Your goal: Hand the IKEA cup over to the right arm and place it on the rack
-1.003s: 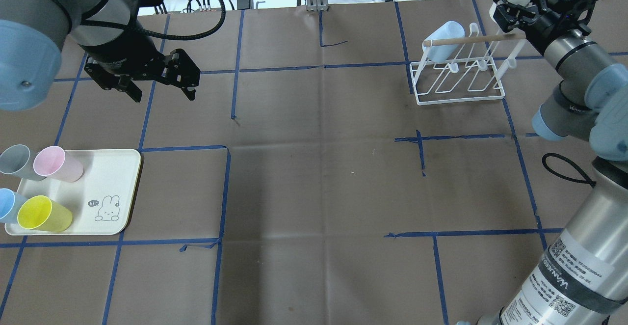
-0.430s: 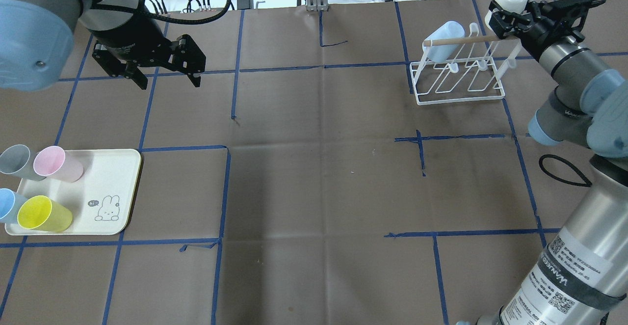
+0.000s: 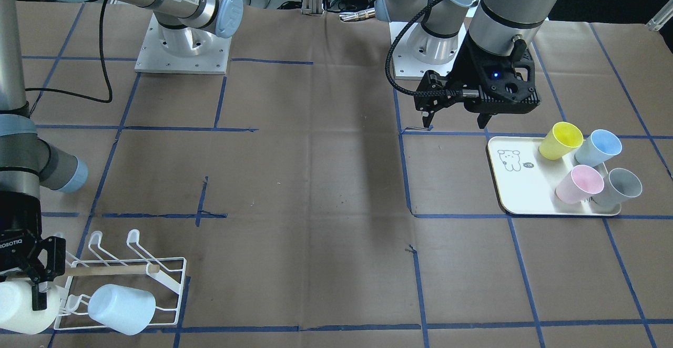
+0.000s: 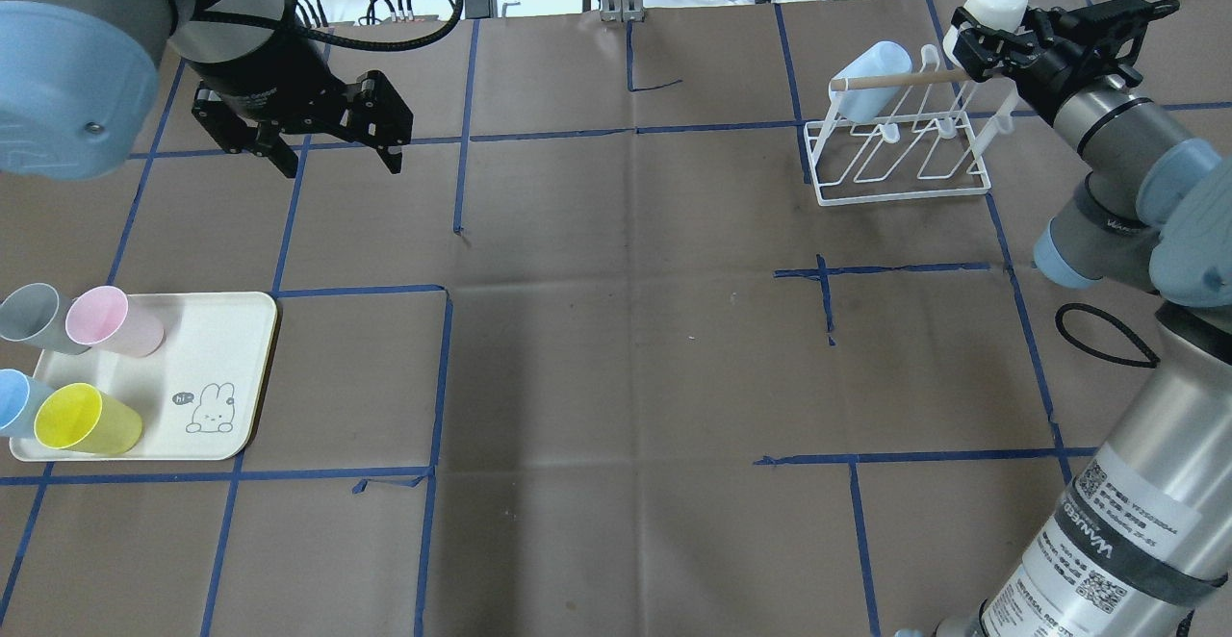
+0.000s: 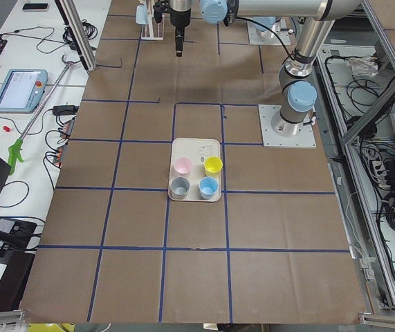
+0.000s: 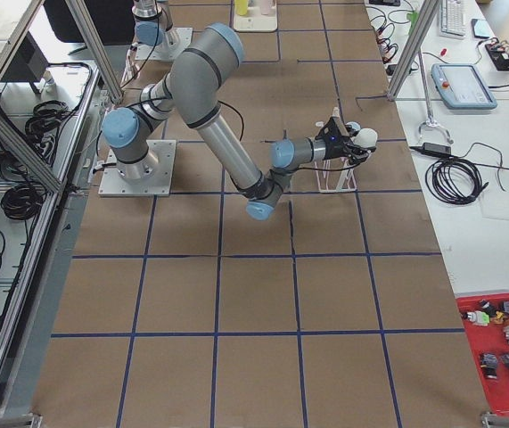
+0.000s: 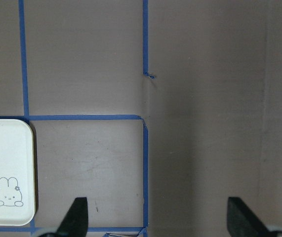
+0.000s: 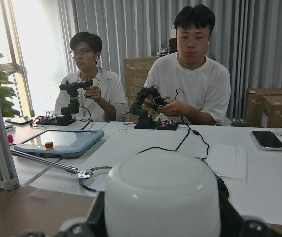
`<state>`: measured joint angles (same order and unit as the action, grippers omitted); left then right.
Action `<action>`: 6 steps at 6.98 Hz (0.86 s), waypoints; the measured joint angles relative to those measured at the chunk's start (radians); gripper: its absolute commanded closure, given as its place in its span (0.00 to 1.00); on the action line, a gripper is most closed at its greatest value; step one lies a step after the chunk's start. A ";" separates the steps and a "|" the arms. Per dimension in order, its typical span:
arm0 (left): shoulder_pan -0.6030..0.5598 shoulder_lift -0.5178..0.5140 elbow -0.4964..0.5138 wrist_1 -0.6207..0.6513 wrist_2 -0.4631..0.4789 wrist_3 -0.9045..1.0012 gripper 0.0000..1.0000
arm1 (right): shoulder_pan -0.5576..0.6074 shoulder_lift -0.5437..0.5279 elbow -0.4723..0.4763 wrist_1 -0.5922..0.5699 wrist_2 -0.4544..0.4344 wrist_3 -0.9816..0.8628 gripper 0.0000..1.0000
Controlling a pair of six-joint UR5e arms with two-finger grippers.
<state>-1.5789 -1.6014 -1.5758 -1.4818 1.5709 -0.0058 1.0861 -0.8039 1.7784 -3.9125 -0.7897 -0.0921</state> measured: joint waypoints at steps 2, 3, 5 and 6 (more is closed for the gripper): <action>-0.001 0.001 -0.001 0.000 0.000 0.000 0.00 | 0.000 -0.002 -0.002 0.006 -0.001 0.003 0.00; -0.001 0.001 -0.002 -0.001 0.000 0.000 0.00 | 0.000 -0.010 -0.006 0.008 -0.001 0.004 0.00; -0.001 0.003 -0.005 -0.001 0.000 0.001 0.00 | 0.000 -0.077 -0.011 0.016 -0.005 0.002 0.00; -0.001 0.004 -0.008 -0.001 0.000 0.001 0.00 | 0.000 -0.124 -0.009 0.036 -0.007 -0.001 0.00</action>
<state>-1.5800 -1.5970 -1.5838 -1.4830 1.5708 -0.0046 1.0865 -0.9281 1.7698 -3.8768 -0.7966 -0.0931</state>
